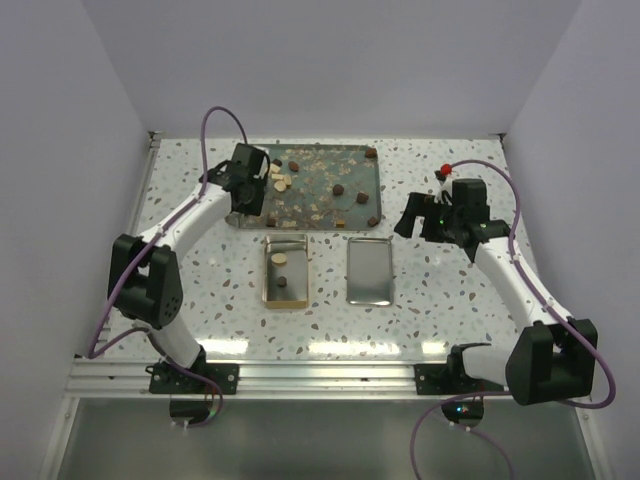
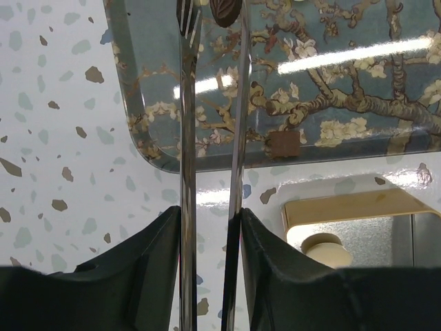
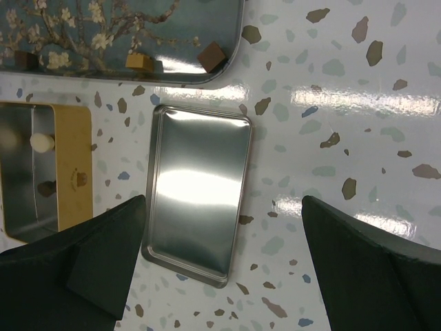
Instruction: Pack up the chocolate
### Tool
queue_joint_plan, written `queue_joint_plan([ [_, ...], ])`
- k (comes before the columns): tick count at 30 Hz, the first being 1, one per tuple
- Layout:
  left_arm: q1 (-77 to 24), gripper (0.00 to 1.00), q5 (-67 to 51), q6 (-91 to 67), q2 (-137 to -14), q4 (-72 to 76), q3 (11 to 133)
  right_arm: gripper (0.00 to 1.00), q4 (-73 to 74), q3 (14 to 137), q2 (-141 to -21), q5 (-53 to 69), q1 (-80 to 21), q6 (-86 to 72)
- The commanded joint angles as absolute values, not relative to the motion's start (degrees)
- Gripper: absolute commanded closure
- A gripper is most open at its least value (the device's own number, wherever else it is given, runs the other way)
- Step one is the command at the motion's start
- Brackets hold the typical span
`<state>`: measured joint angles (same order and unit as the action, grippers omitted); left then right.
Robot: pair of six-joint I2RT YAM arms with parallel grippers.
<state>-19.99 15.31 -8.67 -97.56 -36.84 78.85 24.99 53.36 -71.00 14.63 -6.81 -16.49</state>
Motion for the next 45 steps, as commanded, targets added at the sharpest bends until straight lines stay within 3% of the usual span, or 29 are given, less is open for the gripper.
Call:
queue_joint_plan([
  [1, -19.51, 0.57, 15.3, -6.86, -98.35, -33.93, 81.56, 0.02, 23.64, 55.81, -71.02, 15.73, -7.03, -16.7],
  [14, -19.51, 0.71, 11.34, -5.45, -95.89, -34.45, 81.04, 0.02, 24.43, 55.72, -70.31, 15.56, -7.03, -16.7],
  [31, -20.04, 0.71, 2.81, -2.9, -79.2, -42.27, 72.61, 0.02, 23.73, 56.69, -70.66, 16.08, -7.03, -17.05],
  [38, -26.54, 0.72, 2.46, -7.29, -68.57, -39.99, 61.62, 0.02, 23.73, 56.69, -70.4, 16.43, -7.12, -17.66],
  [45, -28.56, 0.72, 2.46, -11.16, -61.09, -40.96, 58.89, 0.03, 24.7, 55.37, -68.12, 16.35, -6.94, -17.58],
])
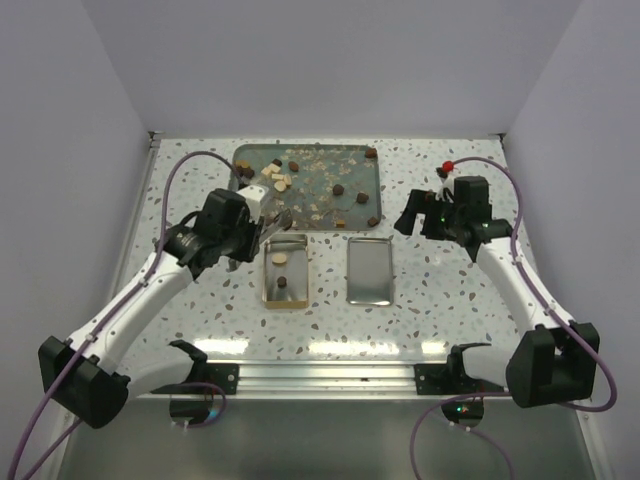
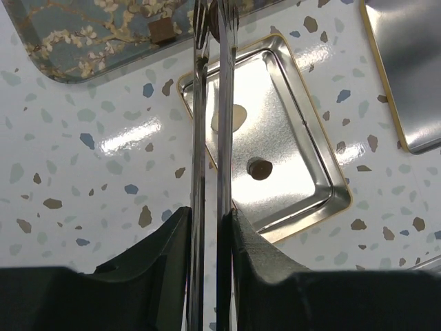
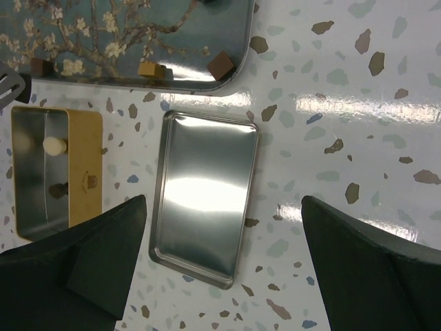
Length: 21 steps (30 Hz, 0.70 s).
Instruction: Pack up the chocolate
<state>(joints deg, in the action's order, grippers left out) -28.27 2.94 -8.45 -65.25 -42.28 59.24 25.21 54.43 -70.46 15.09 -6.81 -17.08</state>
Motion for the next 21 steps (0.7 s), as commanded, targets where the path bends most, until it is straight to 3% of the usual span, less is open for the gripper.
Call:
queue_joint_plan([
  [1, -28.65, 0.72, 2.2, -11.16, -60.39, -41.04, 58.45, 0.03, 24.87, 54.94, -67.42, 16.35, -7.03, -17.58],
  [16, -30.76, 0.73, -1.15, -14.06, -53.35, -44.55, 53.88, 0.03, 26.72, 53.09, -63.02, 15.91, -7.12, -17.75],
  [21, -30.76, 0.67, -0.53, -13.89, -52.3, -46.32, 53.53, 0.03, 26.81, 52.82, -62.75, 15.91, -7.03, -17.67],
])
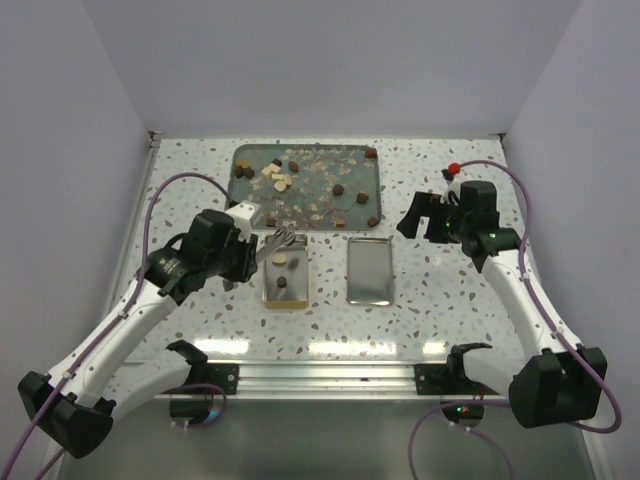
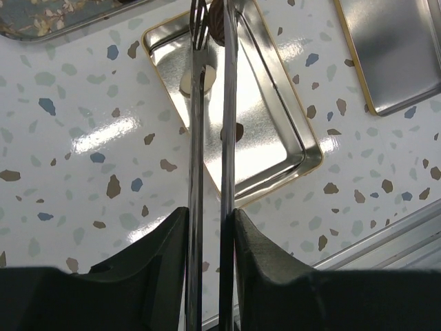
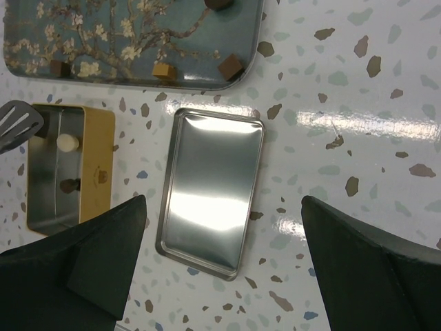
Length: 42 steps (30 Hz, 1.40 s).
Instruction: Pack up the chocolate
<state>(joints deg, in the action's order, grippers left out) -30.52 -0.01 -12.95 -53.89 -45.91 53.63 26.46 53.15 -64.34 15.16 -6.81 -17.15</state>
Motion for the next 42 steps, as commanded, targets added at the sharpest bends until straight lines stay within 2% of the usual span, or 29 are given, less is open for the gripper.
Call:
queue_joint_plan([
  [1, -30.76, 0.63, -0.44, -13.97, -52.21, -46.41, 53.44, 0.03, 26.72, 52.82, -62.84, 16.0, -7.12, -17.67],
  [4, -30.76, 0.55, -0.18, -14.24, -52.21, -46.49, 53.61, 0.03, 26.72, 52.73, -62.84, 16.0, -7.12, -17.67],
  [7, -30.76, 0.53, -0.26, -14.15, -52.73, -46.49, 54.05, 0.03, 26.63, 52.73, -62.84, 15.91, -7.12, -17.49],
  [11, -30.76, 0.55, -0.35, -14.24, -53.7, -45.97, 55.19, 0.03, 26.54, 52.65, -63.19, 15.82, -7.12, -17.49],
  [15, -30.76, 0.57, -0.18, -14.77, -56.68, -44.74, 61.5, 0.03, 26.02, 52.03, -63.46, 15.82, -7.12, -17.67],
  [28, -28.92, 0.58, 6.5, -13.27, -75.75, -42.72, 77.78, 0.03, 24.08, 52.21, -66.71, 15.12, -7.03, -17.75],
  [31, -28.04, 0.57, 14.46, -15.2, -80.06, -43.41, 80.41, 0.03, 23.99, 53.34, -67.5, 15.29, -7.12, -18.02],
  [35, -27.6, 0.57, 19.24, -15.99, -84.28, -43.42, 82.61, 0.03, 25.05, 55.8, -68.47, 16.34, -7.12, -18.02],
  [42, -25.05, 0.56, 15.3, -16.35, -90.43, -38.86, 83.32, 0.02, 25.14, 58.71, -70.92, 19.15, -7.12, -19.33],
])
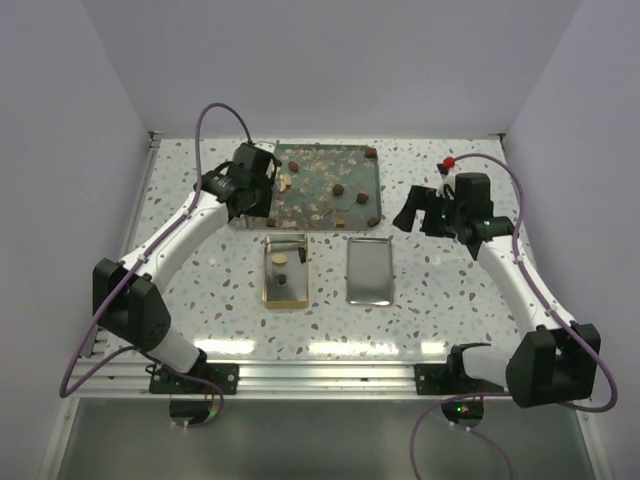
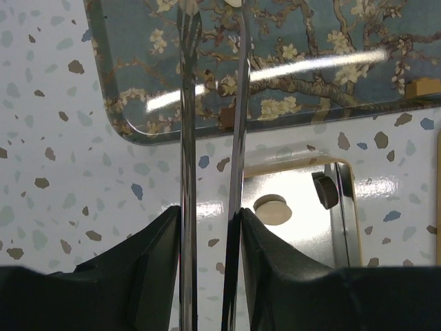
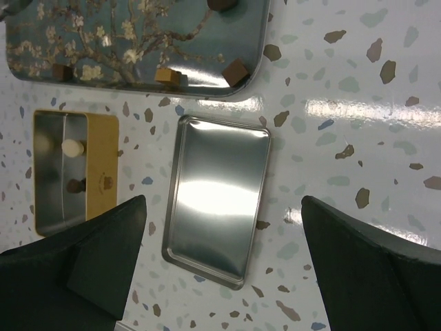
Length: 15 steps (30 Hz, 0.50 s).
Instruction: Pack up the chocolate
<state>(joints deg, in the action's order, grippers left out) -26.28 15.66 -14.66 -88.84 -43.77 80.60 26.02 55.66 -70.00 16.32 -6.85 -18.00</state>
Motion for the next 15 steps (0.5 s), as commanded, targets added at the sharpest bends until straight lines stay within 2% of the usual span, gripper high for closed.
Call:
queue_joint_plan([
  [1, -24.7, 0.57, 14.86, -16.52, -91.05, -38.59, 83.41, 0.02, 24.79, 59.06, -71.54, 19.6, -7.03, -20.12],
  [15, -22.94, 0.56, 9.93, -16.17, -97.64, -35.51, 84.73, 0.02, 22.5, 60.99, -76.73, 22.5, -7.03, -21.45],
])
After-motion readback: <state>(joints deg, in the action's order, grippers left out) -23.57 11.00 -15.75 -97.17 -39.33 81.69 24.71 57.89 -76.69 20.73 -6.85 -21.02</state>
